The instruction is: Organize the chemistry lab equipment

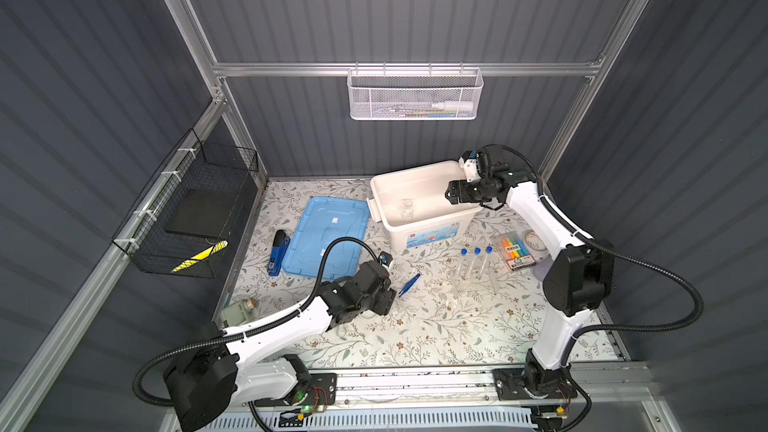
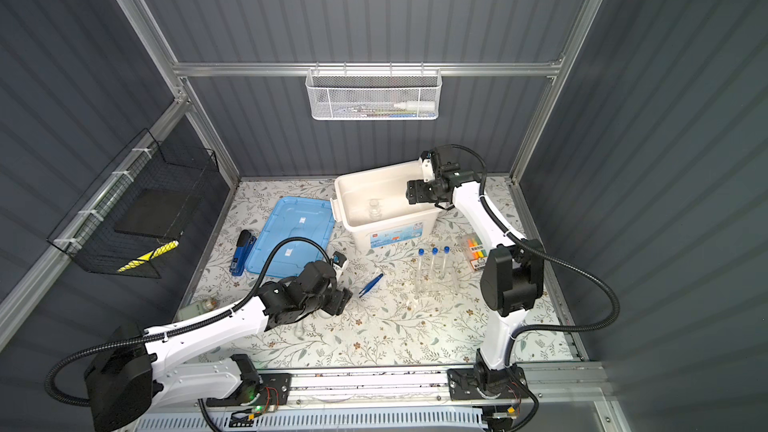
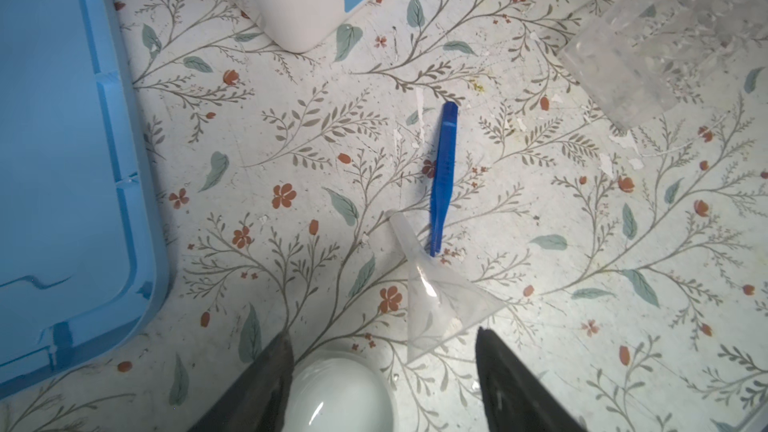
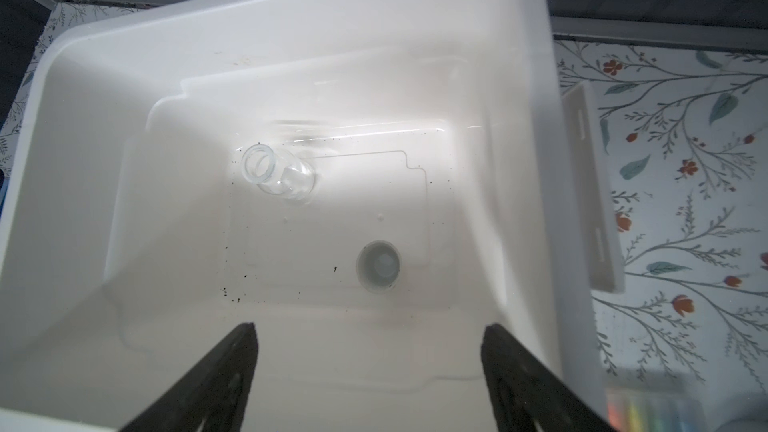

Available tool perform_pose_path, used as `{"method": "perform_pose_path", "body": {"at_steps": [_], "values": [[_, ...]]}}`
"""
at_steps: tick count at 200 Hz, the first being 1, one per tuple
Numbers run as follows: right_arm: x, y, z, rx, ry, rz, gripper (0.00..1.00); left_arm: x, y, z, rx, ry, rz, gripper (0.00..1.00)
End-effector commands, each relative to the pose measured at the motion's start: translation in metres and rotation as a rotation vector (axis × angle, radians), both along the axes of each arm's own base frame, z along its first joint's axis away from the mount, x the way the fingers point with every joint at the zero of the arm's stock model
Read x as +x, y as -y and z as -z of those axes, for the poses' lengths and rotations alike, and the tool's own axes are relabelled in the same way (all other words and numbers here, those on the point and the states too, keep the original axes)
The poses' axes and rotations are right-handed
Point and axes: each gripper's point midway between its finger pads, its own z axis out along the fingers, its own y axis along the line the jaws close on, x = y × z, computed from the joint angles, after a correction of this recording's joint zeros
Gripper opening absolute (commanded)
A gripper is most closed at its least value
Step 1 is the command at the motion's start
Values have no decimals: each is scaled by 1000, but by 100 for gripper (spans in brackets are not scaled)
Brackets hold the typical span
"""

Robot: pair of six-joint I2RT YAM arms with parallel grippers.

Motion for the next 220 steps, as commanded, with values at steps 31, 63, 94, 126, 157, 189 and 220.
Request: {"method": "perform_pose_path", "body": {"at_steps": [31,63,94,126,157,189,220], "values": [[-1,14,-3,11,17,48,87,-17,11,18,7,-38,74,64],[-5,19,-6,27,35,60,88,-19,15,25,27,-44,90,60],[-7,27,-6,22,37,77,89,-20,16,29,38,-49,96,54],[-9,35,-4,26,29,92,89,-20,13,34,59,-52,95,51],[-10,40,-2,38,21,100,89,-17,12,38,81,-50,87,46],[-11,44,0,47,14,109,89,-10,9,42,118,-35,63,43],[-12,46,2,47,8,110,89,-5,10,46,131,-24,49,40]]}}
